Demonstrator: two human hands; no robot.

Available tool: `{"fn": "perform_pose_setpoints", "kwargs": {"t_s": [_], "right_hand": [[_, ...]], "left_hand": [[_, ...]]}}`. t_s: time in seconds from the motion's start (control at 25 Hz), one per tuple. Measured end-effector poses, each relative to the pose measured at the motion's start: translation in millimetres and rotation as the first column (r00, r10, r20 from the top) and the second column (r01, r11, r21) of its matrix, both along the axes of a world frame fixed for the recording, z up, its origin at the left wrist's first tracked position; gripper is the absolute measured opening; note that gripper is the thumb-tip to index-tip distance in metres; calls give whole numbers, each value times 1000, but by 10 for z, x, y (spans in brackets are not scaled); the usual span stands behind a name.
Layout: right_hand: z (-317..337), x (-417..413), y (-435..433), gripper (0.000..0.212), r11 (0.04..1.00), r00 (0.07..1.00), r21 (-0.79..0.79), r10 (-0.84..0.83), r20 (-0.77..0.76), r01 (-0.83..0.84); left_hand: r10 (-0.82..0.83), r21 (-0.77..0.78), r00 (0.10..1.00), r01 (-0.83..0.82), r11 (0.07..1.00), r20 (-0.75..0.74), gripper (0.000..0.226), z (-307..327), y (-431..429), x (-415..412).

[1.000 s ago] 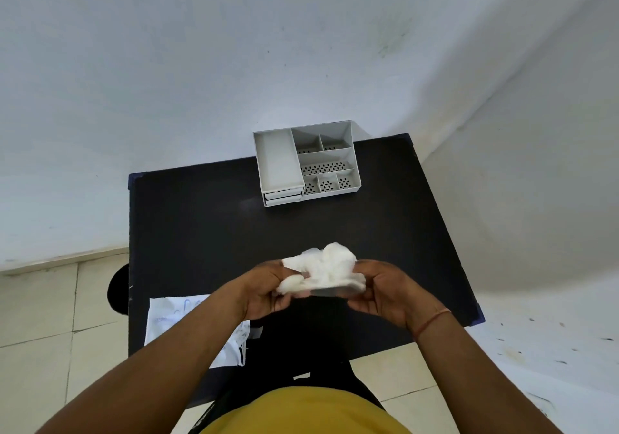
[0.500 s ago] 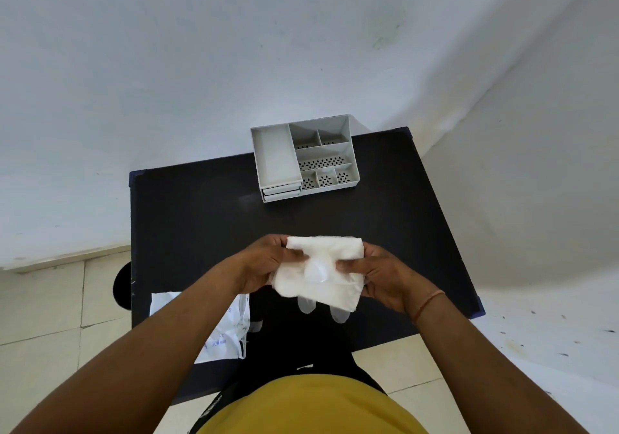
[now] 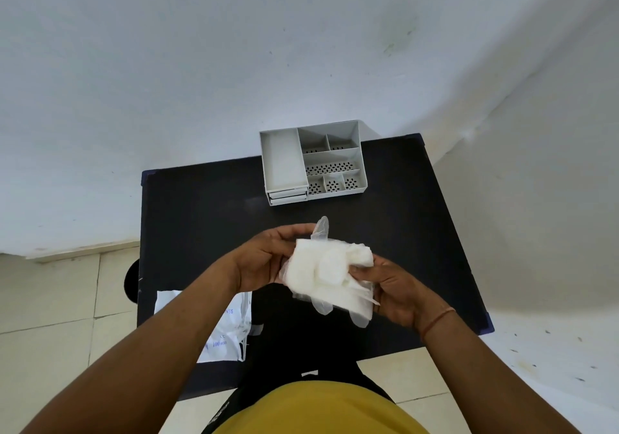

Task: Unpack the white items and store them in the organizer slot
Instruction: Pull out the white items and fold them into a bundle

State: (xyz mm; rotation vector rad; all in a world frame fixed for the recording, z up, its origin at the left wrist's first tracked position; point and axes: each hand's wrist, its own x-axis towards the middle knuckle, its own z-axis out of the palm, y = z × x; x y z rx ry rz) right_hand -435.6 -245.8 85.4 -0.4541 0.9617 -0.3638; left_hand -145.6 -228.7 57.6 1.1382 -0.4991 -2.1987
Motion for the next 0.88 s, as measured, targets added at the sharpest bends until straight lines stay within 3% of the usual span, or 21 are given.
{"fn": "perform_pose_setpoints", "kwargs": {"t_s": [0.16, 0.36, 0.56, 0.72, 0.88], "right_hand": [[19, -66, -78, 39, 993, 994, -23, 112, -22, -112], [52, -74, -163, 33, 982, 980, -47, 176, -90, -181], [98, 10, -140, 55, 972, 981, -182, 122, -149, -149], [82, 29, -78, 53, 972, 989, -229, 13, -144, -46], [129, 17, -92, 38, 973, 996, -230, -13, -93, -9]], "left_hand": [[-49, -78, 983, 64, 995, 178, 49, 19, -40, -102], [194, -69, 886, -181, 981, 421, 47, 134, -46, -353], [325, -186, 809, -267, 946, 489, 37, 230, 19, -517], [308, -179, 865, -257, 950, 396, 27, 326, 33, -452], [262, 34, 954, -269, 963, 144, 55, 424, 57, -337]]}}
